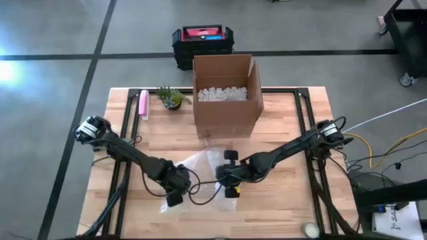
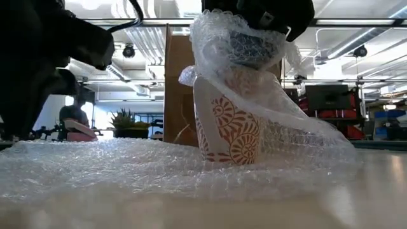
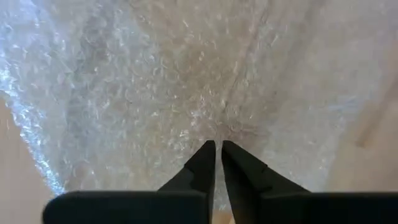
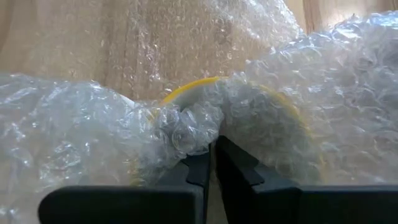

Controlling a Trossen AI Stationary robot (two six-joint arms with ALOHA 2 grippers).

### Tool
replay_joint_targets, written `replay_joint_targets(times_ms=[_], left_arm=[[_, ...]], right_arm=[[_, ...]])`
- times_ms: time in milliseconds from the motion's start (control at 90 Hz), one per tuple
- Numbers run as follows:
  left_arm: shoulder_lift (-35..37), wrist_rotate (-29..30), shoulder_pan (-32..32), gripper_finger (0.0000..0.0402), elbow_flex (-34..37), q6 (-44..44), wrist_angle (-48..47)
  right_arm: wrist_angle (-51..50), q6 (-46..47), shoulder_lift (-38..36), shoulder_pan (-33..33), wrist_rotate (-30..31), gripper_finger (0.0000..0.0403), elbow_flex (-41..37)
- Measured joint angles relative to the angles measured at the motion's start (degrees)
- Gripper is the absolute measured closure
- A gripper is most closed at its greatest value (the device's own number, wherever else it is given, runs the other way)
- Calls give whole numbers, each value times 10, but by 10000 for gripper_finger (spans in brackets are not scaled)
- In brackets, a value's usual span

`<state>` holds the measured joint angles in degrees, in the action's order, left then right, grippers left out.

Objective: Wrap mug
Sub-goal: Wrap the orange patterned mug using the bubble wrap

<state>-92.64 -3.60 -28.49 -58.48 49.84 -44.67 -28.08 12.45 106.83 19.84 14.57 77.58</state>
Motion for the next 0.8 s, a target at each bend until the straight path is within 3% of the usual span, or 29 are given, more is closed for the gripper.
replay_joint_targets(times_ms=[200, 356, 478, 644, 800], left_arm=[[-8, -15, 1, 282, 13, 0, -40], [-26, -25, 7, 210, 46, 20, 13], [-31, -48, 21, 178, 41, 29, 14], [-36, -49, 30, 186, 41, 49, 10], [-41, -51, 42, 268, 41, 45, -10]], right_arm=[[0, 0, 0, 0, 0, 394, 0], [0, 0, 0, 0, 0, 394, 0], [1, 0, 0, 0, 0, 394, 0], [1, -1, 0, 0, 0, 394, 0], [3, -3, 0, 0, 0, 394, 0]])
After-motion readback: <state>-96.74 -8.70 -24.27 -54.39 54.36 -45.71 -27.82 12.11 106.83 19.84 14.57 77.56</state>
